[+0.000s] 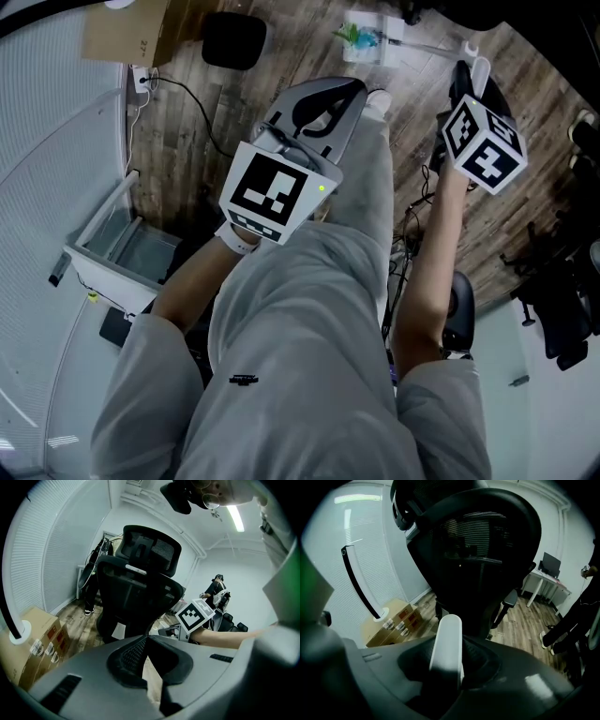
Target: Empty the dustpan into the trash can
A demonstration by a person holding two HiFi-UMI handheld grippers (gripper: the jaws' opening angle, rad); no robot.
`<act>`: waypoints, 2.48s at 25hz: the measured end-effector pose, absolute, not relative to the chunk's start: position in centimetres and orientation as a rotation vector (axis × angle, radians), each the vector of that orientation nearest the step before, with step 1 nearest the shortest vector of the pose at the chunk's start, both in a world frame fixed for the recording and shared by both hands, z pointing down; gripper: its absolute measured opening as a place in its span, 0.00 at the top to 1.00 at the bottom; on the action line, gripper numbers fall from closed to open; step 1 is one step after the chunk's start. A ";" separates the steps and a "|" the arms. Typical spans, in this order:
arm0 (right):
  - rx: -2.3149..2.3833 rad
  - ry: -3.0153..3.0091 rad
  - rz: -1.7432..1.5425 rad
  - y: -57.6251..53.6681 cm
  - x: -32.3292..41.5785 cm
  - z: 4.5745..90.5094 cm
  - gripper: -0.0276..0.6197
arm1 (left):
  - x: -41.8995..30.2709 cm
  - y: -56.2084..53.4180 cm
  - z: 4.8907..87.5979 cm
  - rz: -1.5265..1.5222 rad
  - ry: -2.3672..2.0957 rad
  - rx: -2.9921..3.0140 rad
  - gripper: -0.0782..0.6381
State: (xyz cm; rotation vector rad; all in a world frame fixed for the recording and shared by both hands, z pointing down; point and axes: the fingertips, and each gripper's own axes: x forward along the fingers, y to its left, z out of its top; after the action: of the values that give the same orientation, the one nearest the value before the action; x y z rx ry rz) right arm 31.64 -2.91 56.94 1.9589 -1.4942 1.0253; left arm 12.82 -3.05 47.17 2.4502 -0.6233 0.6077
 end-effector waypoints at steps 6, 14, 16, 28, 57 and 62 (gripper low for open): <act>1.989 -1.467 0.995 -2.2 31.9 56.8 0.78 | 11.9 -3.0 47.4 0.622 -0.624 2.443 0.88; 2.004 -1.452 1.018 -2.0 32.3 56.5 0.78 | 10.6 -3.6 47.3 0.630 -0.645 2.443 0.88; 2.015 -1.449 1.032 -1.9 32.4 56.1 0.78 | 10.4 -3.5 47.2 0.630 -0.652 2.441 0.88; 2.085 -1.491 1.116 -1.1 30.1 53.4 0.78 | 8.4 -3.1 46.2 0.632 -0.696 2.432 0.88; 2.164 -1.717 1.096 -0.7 25.4 37.7 0.76 | 6.6 -2.4 38.1 0.561 -0.691 2.513 0.88; 2.163 -1.750 1.119 -1.0 24.8 35.7 0.76 | 7.2 -2.9 36.5 0.529 -0.661 2.572 0.88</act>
State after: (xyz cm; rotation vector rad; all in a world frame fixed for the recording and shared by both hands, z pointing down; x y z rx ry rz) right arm 24.78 -0.99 35.67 2.1631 -1.7504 1.1185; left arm 7.21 -2.93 36.55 2.5716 -0.6605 0.5292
